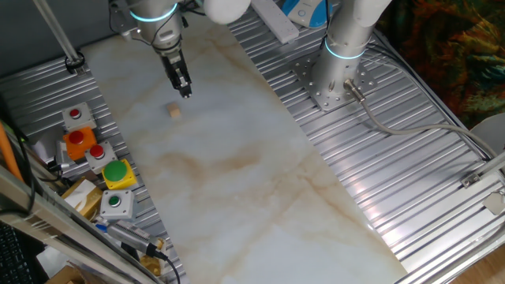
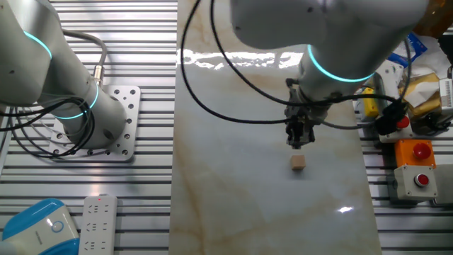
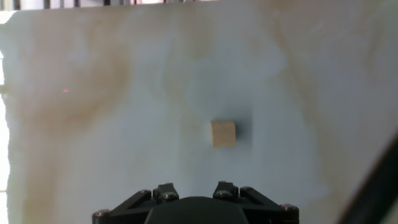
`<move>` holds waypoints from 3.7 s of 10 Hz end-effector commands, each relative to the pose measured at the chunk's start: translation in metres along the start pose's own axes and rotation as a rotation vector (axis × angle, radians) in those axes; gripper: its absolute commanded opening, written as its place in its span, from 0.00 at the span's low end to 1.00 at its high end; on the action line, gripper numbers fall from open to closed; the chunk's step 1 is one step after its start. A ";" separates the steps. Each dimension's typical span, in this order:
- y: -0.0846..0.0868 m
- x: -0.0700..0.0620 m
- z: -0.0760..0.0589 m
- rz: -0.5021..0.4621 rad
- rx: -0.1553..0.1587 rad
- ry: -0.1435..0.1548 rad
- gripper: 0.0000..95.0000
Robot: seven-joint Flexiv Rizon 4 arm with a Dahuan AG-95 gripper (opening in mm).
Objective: Pick up the small block on the left and move it to the right
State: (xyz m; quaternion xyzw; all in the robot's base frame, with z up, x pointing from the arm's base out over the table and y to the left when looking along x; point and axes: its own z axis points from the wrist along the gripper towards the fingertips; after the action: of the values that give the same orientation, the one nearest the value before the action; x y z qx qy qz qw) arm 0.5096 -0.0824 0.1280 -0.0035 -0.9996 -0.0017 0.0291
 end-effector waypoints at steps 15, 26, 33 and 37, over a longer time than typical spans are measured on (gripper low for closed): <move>-0.020 -0.009 0.023 -0.025 -0.021 -0.027 0.40; -0.019 -0.009 0.024 -0.036 -0.104 0.025 0.60; -0.019 -0.009 0.024 0.003 -0.139 0.062 0.80; -0.016 -0.007 0.021 0.008 -0.134 0.073 0.80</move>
State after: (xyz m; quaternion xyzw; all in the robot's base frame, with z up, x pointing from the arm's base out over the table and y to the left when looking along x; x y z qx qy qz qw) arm 0.5149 -0.0977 0.1077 -0.0098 -0.9953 -0.0691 0.0671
